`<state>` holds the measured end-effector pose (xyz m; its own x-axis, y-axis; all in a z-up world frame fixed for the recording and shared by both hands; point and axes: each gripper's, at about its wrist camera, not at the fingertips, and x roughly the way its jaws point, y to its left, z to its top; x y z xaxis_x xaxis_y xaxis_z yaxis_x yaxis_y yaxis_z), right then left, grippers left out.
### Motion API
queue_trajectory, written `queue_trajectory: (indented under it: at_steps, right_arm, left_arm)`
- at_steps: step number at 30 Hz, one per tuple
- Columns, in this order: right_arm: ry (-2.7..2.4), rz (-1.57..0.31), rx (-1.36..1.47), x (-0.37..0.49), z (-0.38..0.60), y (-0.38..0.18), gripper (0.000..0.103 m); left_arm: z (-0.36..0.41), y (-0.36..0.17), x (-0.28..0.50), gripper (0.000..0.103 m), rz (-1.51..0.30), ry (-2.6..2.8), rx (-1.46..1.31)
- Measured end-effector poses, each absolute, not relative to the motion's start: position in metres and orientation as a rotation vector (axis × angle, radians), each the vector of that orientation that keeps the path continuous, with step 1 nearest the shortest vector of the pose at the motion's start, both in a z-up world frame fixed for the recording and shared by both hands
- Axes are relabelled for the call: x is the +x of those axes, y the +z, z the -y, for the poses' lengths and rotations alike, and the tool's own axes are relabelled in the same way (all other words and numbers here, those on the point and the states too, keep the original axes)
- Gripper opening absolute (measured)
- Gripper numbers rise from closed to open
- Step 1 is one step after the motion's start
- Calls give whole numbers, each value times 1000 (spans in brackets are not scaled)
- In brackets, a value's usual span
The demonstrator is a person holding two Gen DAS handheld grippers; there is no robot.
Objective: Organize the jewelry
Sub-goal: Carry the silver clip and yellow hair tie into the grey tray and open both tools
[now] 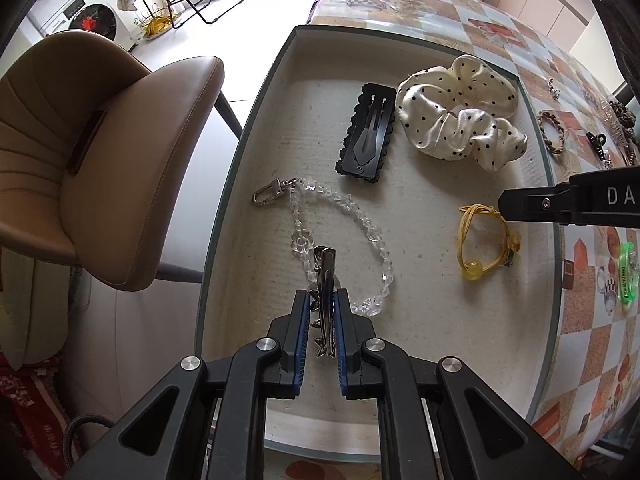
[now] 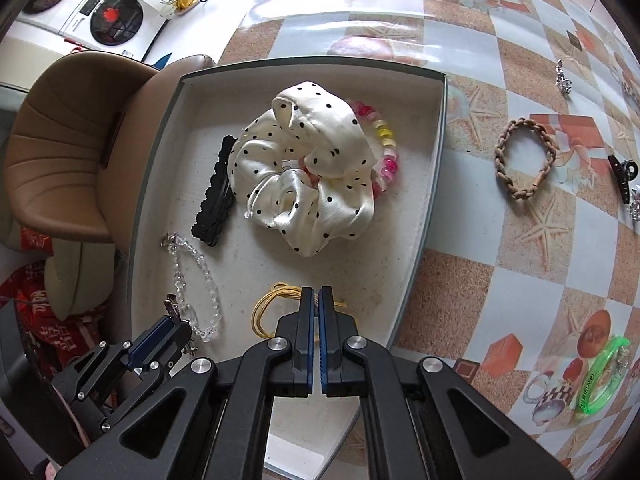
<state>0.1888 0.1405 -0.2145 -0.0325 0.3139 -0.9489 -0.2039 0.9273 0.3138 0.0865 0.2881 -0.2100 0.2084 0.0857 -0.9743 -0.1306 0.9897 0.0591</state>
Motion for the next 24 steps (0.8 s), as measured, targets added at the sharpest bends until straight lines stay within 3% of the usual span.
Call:
queue_trajectory:
  at_steps: [10, 12, 14, 15, 22, 23, 24]
  right_arm:
    - [440, -1539, 102, 201, -145, -205, 4]
    - [441, -1525, 119, 203, -142, -198, 10]
    - [433, -1505, 126, 203, -137, -191, 37]
    - [429, -1491, 129, 204, -132, -187, 43]
    - [396, -1459, 178, 199, -108, -167, 46]
    - [393, -1457, 181, 198, -105, -165, 46]
    - [390, -1455, 182, 197, -101, -164, 46]
  left_arm:
    - [-285, -206, 91, 15, -1356, 177, -25]
    - [-284, -206, 91, 15, -1361, 167, -25]
    - [-284, -205, 93, 15, -1364, 166, -18]
    - [-284, -204, 94, 15, -1363, 166, -14]
    - [-278, -196, 98, 16, -1352, 146, -4]
    - [-277, -195, 97, 36, -1351, 144, -2]
    - [-277, -193, 97, 87, -1348, 145, -4]
